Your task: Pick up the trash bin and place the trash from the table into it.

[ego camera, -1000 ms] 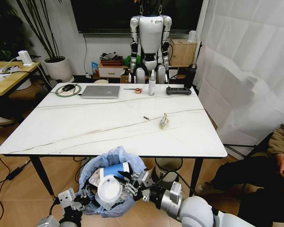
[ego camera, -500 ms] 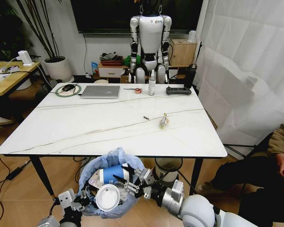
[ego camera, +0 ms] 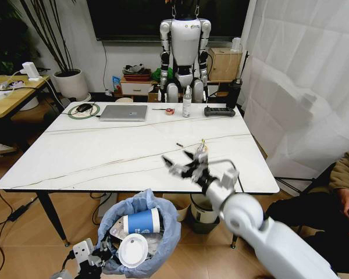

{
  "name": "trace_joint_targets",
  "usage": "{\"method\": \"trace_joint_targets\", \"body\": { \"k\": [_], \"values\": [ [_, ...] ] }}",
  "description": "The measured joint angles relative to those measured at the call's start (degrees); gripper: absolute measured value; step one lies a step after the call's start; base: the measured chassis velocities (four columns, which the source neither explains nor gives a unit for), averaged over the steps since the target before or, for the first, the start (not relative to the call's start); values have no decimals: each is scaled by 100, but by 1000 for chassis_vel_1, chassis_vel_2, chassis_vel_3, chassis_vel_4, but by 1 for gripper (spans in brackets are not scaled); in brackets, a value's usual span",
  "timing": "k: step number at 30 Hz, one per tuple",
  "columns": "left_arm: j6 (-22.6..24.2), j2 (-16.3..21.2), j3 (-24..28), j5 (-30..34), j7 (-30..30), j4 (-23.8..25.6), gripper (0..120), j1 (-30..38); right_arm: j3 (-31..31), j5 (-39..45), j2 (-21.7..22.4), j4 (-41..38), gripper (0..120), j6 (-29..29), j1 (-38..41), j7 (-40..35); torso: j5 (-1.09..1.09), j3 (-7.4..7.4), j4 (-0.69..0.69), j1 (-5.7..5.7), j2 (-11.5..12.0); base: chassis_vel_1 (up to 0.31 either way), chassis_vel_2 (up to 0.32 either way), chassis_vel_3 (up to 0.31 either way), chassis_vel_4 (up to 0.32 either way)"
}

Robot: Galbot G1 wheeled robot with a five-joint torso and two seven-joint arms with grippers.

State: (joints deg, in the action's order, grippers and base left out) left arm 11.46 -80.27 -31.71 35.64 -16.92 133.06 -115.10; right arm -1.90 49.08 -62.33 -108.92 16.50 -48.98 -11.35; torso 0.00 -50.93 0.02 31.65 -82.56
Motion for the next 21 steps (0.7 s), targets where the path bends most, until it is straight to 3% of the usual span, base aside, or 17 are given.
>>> {"method": "trace_joint_targets", "body": {
  "k": [9,21],
  "values": [
    [79,-30,-25,51,-43,199,0,-143,131,-218,-935,1582,100,695,948,-409,-1,0,-3,0,0,0,0,0,0],
    [115,-85,-49,60,-76,244,0,-180,168,-572,-1154,2815,100,825,1332,-389,0,0,-1,-1,0,0,0,0,0]
  ]
}}
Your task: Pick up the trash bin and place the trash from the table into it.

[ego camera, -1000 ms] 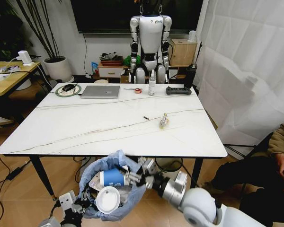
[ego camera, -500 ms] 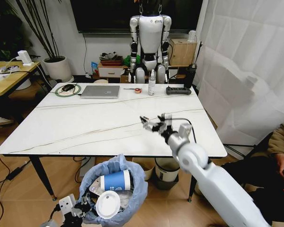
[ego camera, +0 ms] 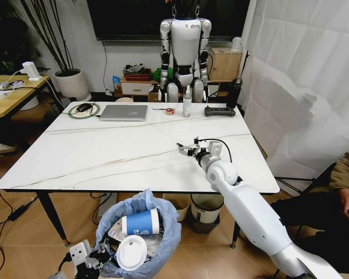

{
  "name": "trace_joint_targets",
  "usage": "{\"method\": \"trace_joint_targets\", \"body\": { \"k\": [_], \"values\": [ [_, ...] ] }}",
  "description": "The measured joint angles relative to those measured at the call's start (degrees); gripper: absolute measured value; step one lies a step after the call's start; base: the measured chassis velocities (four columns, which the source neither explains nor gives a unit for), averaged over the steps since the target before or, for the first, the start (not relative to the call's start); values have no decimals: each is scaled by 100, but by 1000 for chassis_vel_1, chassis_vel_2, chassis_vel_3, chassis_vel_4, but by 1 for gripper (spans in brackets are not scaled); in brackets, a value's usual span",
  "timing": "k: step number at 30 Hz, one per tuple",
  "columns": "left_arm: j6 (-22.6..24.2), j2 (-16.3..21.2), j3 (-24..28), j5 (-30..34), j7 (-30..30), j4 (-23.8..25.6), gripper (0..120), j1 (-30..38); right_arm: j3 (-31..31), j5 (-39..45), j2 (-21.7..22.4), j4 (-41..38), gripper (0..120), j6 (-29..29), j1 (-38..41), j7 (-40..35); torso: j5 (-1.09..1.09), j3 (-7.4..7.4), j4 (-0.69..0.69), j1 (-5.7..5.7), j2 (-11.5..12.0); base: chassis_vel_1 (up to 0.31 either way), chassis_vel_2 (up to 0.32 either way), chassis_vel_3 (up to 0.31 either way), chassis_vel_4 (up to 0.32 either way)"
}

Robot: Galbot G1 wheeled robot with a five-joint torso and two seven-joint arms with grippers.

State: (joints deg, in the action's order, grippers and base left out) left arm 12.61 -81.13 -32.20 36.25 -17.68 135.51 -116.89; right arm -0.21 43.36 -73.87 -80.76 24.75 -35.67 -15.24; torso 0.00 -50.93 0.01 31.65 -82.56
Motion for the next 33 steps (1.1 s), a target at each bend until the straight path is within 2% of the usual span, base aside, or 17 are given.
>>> {"method": "trace_joint_targets", "body": {
  "k": [11,17,18,23,27,32,33],
  "values": [
    [1,-25,-9,-17,-1,-42,0,34,138,-382,-39,750,98,-98,147,309,0,0,0,0,0,0,0,0,0],
    [-4,-30,-21,-24,-2,-71,0,60,232,-402,-45,1109,75,-225,246,499,0,0,0,0,0,0,0,0,0],
    [-4,-30,-21,-24,-2,-71,0,60,232,-402,-45,1109,75,-225,246,499,0,0,0,0,0,0,0,0,0],
    [-10,-34,-17,-25,-7,-91,0,92,237,-402,-8,1121,52,-249,239,547,0,0,0,0,0,0,0,0,0],
    [-12,-29,-16,-24,-12,-91,0,101,236,-414,-2,1119,41,-258,208,560,0,0,0,0,0,0,0,0,0],
    [-18,-22,-18,-20,-17,-94,0,108,221,-421,-1,1096,20,-259,187,568,0,0,0,0,0,0,0,0,0],
    [-18,-22,-18,-20,-17,-94,0,108,221,-421,-1,1096,20,-259,187,568,0,0,0,0,0,0,0,0,0]
  ]
}}
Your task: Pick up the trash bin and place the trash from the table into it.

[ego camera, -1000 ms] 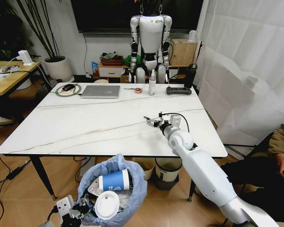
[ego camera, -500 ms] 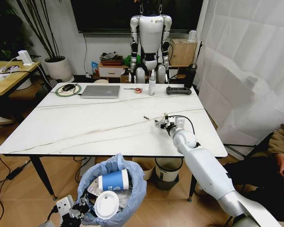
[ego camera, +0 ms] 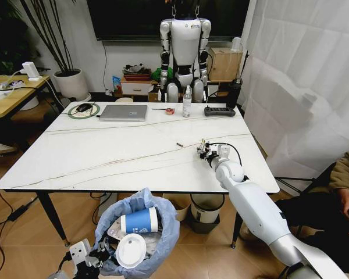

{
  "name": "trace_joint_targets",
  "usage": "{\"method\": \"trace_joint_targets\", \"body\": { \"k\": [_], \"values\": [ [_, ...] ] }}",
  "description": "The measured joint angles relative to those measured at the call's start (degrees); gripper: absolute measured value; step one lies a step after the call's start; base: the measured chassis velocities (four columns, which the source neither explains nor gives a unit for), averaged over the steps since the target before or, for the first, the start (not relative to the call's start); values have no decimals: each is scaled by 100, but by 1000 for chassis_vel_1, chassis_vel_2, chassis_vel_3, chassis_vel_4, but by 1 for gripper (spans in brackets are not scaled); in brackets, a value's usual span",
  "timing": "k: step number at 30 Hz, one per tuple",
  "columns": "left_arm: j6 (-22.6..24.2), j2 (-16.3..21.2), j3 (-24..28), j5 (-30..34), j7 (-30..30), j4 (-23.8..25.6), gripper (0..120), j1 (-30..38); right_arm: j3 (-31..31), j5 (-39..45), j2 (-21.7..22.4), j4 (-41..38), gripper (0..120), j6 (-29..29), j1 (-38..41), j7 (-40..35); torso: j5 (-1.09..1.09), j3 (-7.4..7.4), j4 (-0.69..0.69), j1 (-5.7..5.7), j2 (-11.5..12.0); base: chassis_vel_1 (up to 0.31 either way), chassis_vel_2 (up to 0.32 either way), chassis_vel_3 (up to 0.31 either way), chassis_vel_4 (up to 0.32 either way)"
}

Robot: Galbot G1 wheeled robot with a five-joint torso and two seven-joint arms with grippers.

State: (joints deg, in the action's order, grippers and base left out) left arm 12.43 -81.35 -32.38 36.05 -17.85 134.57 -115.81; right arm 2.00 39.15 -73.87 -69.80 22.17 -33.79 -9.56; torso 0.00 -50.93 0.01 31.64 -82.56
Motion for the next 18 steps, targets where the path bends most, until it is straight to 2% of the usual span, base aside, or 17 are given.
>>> {"method": "trace_joint_targets", "body": {
  "k": [5,13,16,18],
  "values": [
    [-4,-1,0,0,-3,-5,0,11,-12,-1,2,-42,0,0,-14,5,0,0,0,0,0,0,0,0,0],
    [-10,1,9,-4,-5,-20,0,32,-13,65,80,-275,0,-20,-85,49,1,0,-1,0,0,0,0,0,0],
    [-11,14,10,-2,-8,-22,0,43,0,424,271,-737,0,-59,-209,129,1,0,-1,0,0,0,0,0,0],
    [-11,21,10,3,-9,-22,0,49,-4,790,545,-1303,0,-120,-380,253,0,0,-2,0,0,0,0,0,0]
  ]
}}
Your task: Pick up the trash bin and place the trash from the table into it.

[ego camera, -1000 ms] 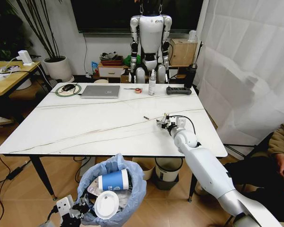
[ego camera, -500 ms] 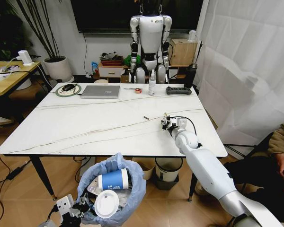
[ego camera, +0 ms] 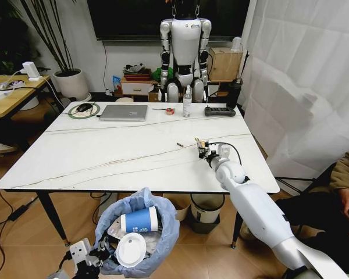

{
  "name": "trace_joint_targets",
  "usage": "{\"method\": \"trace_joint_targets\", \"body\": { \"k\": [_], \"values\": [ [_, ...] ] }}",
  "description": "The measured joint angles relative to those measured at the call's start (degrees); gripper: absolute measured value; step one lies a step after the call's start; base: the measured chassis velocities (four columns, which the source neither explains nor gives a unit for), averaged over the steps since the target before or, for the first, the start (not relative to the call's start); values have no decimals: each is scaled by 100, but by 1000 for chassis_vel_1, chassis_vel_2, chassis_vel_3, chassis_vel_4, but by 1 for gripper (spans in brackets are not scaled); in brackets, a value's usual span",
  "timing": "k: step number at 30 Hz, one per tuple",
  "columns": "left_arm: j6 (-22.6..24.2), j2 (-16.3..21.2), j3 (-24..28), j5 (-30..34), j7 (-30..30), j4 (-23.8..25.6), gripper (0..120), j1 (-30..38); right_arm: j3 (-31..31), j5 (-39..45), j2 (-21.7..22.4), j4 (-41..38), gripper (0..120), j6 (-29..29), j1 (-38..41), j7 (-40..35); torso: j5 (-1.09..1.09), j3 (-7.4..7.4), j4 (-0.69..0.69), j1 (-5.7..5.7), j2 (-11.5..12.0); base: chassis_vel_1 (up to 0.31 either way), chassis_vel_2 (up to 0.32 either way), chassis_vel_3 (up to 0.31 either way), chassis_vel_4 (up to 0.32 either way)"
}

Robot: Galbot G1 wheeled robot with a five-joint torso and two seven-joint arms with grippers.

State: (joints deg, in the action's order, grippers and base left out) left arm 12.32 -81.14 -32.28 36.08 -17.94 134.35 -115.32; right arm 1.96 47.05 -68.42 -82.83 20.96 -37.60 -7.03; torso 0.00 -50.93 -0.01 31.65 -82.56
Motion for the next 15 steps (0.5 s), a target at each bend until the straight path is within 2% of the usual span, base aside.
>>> {"method": "trace_joint_targets", "body": {
  "k": [2,3,4,5,7,8,11,13,15],
  "values": [
    [-1,12,10,4,-2,0,0,-1,-92,302,454,-792,0,-183,-239,218,0,0,3,0,0,0,0,0,0],
    [-1,12,10,4,-2,0,0,-1,-92,302,454,-792,0,-183,-239,218,0,0,3,0,0,0,0,0,0],
    [-1,21,10,10,-2,1,0,-1,-194,447,697,-1259,0,-300,-373,356,-1,1,4,0,0,0,0,0,0],
    [0,24,10,12,-2,2,0,-2,-214,468,733,-1331,0,-316,-393,373,0,1,4,-1,0,0,0,0,0],
    [0,52,-16,44,-2,17,0,3,-582,776,1186,-2329,0,-571,-695,569,0,1,2,-2,-1,0,0,0,0],
    [0,52,-16,44,-2,17,0,3,-582,776,1186,-2329,0,-571,-695,569,0,1,2,-2,-1,0,0,0,0],
    [0,71,-33,79,-5,29,0,12,-1006,886,1461,-3032,0,-804,-928,730,0,1,2,-2,-1,0,0,0,0],
    [3,73,-33,95,-7,31,0,15,-1488,899,1656,-3618,0,-1018,-1116,918,0,1,2,-2,-2,0,0,0,0],
    [7,72,-32,102,-9,31,0,16,-1783,896,1752,-3846,0,-1141,-1191,1049,-2,1,1,-2,-2,0,0,0,0]
  ]
}}
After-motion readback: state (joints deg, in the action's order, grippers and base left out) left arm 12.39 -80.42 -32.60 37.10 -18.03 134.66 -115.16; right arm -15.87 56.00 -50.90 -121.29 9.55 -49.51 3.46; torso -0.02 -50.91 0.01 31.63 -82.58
